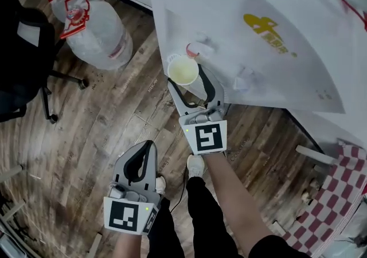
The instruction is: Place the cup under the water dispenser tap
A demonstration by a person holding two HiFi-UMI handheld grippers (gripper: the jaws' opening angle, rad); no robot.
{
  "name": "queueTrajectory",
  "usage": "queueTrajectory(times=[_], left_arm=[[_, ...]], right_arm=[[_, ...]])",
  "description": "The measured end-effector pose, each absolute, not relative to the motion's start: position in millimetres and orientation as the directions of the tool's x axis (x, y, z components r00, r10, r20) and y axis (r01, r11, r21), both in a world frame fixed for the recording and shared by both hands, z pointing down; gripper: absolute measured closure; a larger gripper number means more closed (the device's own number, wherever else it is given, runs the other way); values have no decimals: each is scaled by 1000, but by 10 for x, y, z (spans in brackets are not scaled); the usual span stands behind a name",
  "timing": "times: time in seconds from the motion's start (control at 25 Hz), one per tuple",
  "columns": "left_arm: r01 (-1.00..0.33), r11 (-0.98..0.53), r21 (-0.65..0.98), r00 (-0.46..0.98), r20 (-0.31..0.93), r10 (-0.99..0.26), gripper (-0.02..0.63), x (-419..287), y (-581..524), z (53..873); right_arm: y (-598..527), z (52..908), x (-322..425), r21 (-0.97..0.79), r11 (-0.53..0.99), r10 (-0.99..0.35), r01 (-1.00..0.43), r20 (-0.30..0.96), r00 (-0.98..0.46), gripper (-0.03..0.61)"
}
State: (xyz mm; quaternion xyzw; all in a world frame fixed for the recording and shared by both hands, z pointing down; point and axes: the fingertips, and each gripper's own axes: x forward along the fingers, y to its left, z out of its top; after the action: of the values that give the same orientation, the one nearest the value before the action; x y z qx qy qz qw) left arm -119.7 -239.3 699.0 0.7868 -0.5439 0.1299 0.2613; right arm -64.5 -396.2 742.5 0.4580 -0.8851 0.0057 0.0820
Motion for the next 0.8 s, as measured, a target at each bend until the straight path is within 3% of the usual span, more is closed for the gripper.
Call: queueTrajectory(times=[0.36,0.8], left_arm=[[-913,-312,262,401,439,-804,600,-1240,-2540,7241],[-911,-340,232,407,386,-828,600,-1331,-2674,7372]], right_arm=[[-4085,7564,-626,84,523,-852,-848,59,-520,264],[-4154,7771,-638,84,480,-877,-873,56,-477,264]])
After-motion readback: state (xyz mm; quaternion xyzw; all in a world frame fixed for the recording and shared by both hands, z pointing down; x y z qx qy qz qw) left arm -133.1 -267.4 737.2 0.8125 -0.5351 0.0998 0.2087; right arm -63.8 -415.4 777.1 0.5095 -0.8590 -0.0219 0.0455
